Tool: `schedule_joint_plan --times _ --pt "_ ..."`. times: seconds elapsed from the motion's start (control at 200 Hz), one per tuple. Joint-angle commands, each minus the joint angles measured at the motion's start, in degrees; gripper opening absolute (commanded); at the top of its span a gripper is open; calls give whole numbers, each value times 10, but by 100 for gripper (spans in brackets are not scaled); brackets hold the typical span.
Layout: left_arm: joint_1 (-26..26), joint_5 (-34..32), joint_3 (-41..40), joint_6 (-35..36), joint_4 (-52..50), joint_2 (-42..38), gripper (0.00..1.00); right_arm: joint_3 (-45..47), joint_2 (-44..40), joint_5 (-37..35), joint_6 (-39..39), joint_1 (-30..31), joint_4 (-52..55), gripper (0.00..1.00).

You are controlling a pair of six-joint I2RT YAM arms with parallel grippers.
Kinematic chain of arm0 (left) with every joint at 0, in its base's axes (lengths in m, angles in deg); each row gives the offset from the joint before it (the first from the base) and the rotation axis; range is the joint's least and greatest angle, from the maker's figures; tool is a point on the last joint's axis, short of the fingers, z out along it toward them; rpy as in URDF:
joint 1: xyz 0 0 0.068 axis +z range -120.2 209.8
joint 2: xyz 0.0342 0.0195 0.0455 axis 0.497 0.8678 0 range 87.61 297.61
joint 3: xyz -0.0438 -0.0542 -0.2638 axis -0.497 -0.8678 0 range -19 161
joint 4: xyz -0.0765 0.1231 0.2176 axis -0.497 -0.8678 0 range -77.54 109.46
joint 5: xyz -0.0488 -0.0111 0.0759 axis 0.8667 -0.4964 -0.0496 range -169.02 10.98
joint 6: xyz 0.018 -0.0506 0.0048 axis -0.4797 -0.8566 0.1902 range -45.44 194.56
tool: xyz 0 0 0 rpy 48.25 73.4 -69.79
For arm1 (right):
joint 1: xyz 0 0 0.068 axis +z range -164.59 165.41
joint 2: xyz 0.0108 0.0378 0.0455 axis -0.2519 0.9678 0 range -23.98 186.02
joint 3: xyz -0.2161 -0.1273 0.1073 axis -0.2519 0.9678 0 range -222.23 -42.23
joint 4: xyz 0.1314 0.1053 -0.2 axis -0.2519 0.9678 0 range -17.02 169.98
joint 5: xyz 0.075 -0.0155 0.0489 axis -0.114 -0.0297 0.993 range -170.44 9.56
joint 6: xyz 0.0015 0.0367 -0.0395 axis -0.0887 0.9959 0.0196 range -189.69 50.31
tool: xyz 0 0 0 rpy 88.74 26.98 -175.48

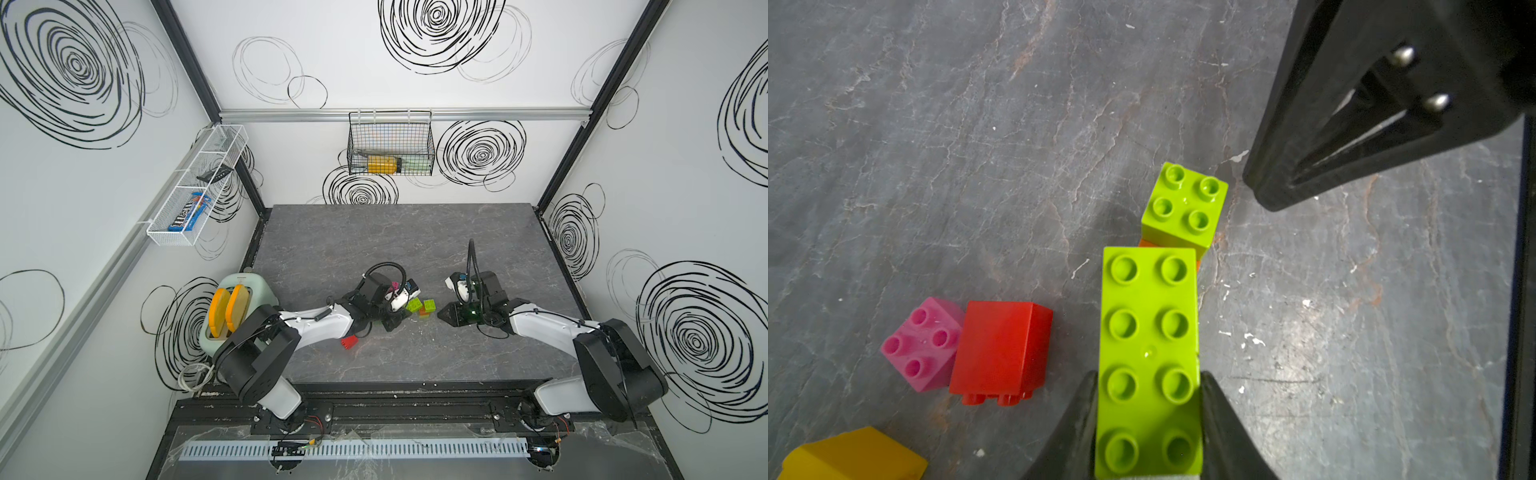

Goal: Assemble the number 4 with lego
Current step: Assemble the lego brick with the lego brick.

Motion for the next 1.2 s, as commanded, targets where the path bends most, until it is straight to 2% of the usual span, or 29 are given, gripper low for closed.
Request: schedule_joint_plan --times 0.0,0.655,0.876,1.026,1.191 --pt "-1 -3 14 14 10 10 0 -10 10 16 -7 4 -31 23" --pt "-1 21 28 25 -6 23 0 -27 46 -24 17 3 -60 23" --pt "1 38 32 26 -11 28 0 -32 2 -11 -44 0 4 31" --pt "1 39 38 32 -11 36 0 -26 -42 36 -23 -16 -10 28" --pt "2 45 48 36 -17 48 0 -34 -41 68 10 -21 -35 24"
